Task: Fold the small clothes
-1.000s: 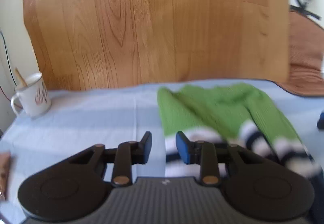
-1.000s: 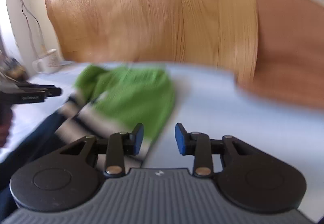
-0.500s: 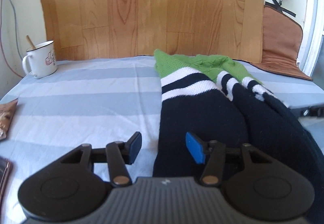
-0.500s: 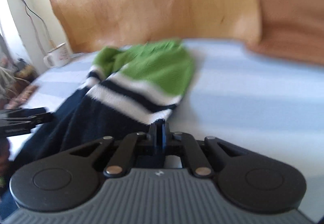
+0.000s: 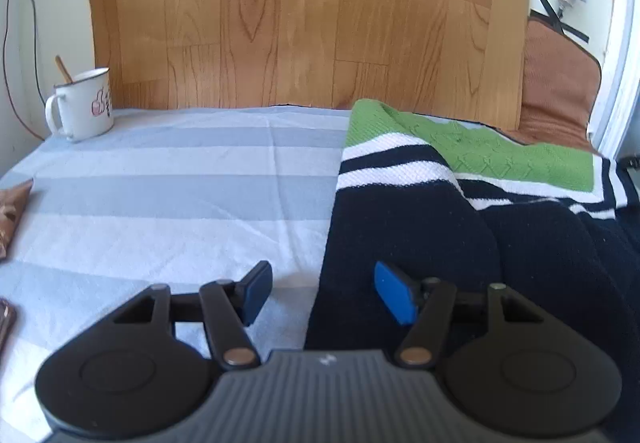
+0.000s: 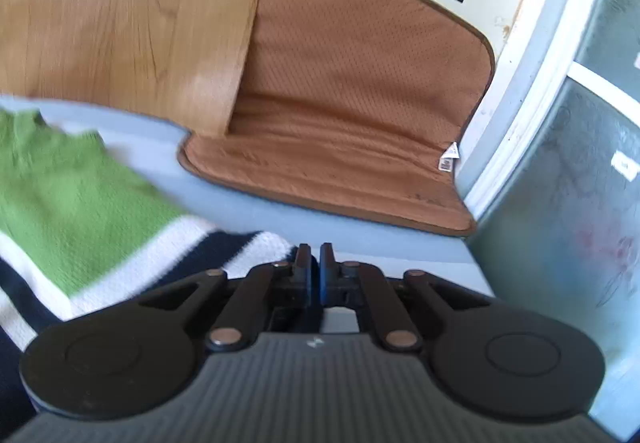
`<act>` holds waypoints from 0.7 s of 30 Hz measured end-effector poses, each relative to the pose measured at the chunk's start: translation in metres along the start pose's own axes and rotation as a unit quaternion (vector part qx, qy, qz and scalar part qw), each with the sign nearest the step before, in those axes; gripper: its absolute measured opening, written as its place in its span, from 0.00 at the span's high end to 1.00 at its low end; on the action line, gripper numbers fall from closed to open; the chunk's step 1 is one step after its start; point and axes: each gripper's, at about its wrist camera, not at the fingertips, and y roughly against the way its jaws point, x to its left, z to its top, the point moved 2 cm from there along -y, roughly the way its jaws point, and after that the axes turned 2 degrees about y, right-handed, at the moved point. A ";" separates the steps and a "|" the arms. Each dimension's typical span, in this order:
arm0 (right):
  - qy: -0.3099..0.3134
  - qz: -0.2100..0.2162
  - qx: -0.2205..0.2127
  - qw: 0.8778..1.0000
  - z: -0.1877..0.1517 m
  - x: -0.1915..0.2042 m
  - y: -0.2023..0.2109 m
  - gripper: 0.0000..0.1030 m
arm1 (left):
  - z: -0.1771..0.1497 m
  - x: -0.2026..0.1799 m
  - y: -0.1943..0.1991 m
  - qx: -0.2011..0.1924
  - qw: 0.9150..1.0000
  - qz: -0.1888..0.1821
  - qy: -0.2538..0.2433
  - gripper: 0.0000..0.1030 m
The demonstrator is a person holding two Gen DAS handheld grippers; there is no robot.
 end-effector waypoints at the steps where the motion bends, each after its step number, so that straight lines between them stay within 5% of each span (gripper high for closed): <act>1: -0.016 0.008 -0.008 1.000 0.000 0.003 0.006 0.88 | 0.000 -0.002 0.001 0.001 1.000 0.001 -0.009 0.45; 3: -0.049 0.030 -0.039 0.998 -0.001 0.008 0.028 0.84 | 0.001 -0.007 0.002 0.002 0.999 0.000 -0.035 0.55; 4: -0.058 0.050 -0.055 0.996 -0.001 0.015 0.041 0.83 | 0.001 -0.010 0.002 0.004 0.999 -0.009 -0.047 0.74; 6: -0.059 0.107 -0.071 0.990 -0.004 0.035 0.064 0.69 | 0.004 -0.018 0.004 0.011 0.998 -0.020 -0.064 0.94; 12: -0.028 0.225 -0.078 0.971 -0.029 0.107 0.103 0.63 | 0.028 -0.011 0.016 -0.013 0.998 0.001 -0.068 0.96; 16: -0.020 0.247 -0.074 0.966 -0.039 0.131 0.107 0.63 | 0.060 0.033 0.019 -0.042 0.993 0.097 -0.044 0.96; 18: -0.010 0.245 -0.078 0.966 -0.039 0.136 0.107 0.63 | 0.081 0.068 0.017 -0.057 0.985 0.163 -0.025 0.98; 21: -0.016 0.253 -0.068 0.965 -0.040 0.131 0.103 0.63 | 0.113 0.122 0.006 -0.078 0.945 0.317 0.004 0.98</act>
